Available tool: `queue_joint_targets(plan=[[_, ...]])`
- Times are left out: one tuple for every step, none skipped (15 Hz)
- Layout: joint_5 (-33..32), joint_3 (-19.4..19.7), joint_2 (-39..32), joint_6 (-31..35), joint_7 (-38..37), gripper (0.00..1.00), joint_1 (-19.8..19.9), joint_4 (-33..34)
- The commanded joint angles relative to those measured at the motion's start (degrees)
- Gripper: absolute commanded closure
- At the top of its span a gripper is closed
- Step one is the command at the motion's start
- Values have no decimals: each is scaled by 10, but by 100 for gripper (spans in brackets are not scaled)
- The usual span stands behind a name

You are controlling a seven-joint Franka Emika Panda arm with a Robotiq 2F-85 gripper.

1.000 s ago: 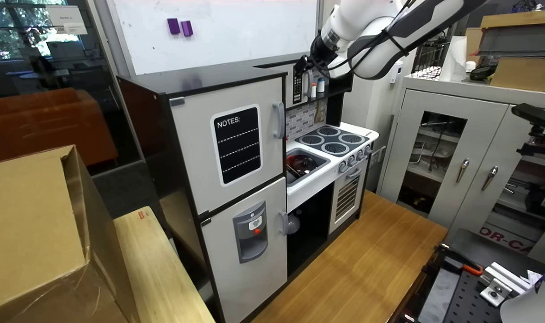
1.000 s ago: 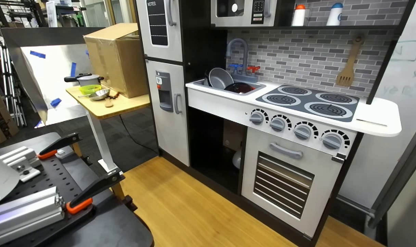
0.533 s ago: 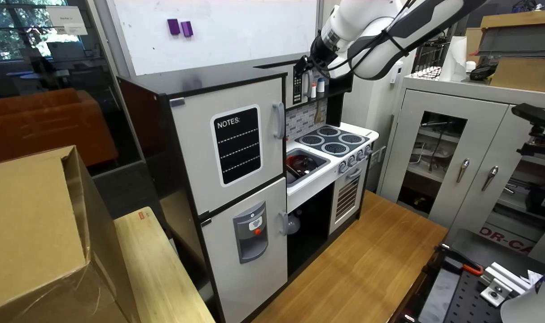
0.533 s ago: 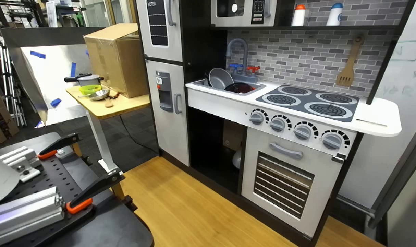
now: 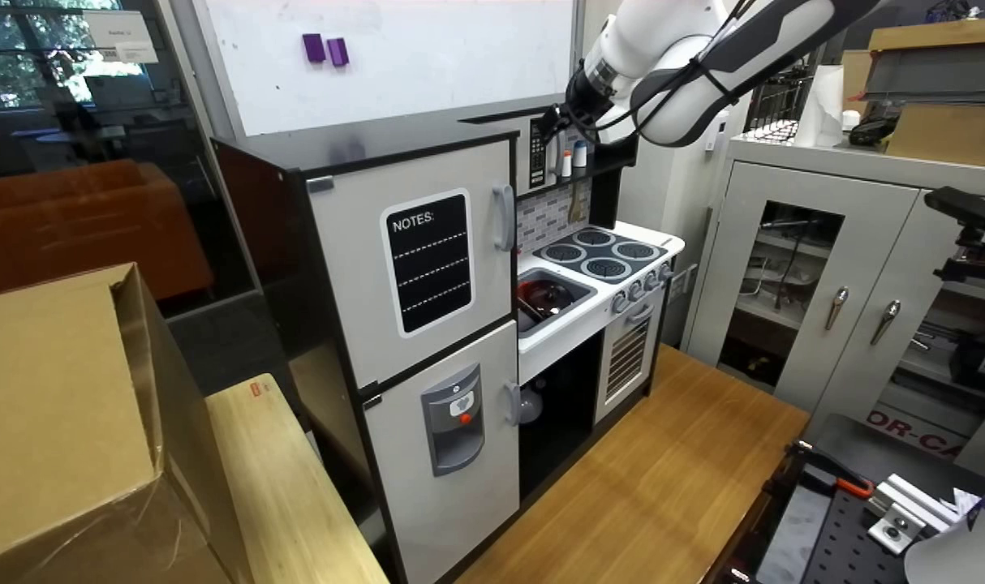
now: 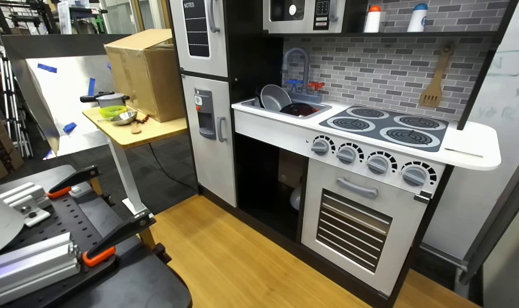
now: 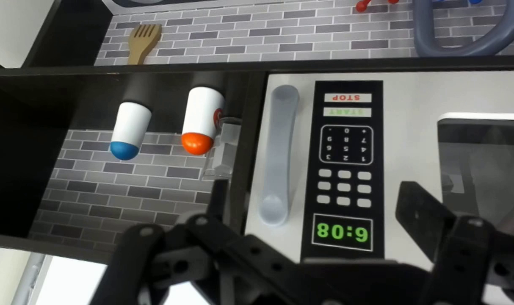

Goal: Open the cabinet door on the top of the sink

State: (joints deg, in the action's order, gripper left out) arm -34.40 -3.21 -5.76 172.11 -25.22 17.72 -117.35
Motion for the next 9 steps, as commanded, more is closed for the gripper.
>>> queue_joint_targets(plan=[[-10, 11, -18, -17, -17, 0, 0, 26], [-5, 12, -22, -18, -15, 0, -1, 29], [2, 11, -26, -18, -10, 0, -2, 31], [5, 9, -30, -16, -6, 0, -3, 33], [8, 5, -35, -14, -3, 0, -4, 37], [6, 4, -40, -15, -6, 0, -7, 42], [5, 3, -47, -16, -9, 0, -9, 48], [15, -3, -52, -18, 0, 0, -8, 53], [4, 3, -37, -7, -7, 0, -9, 31]])
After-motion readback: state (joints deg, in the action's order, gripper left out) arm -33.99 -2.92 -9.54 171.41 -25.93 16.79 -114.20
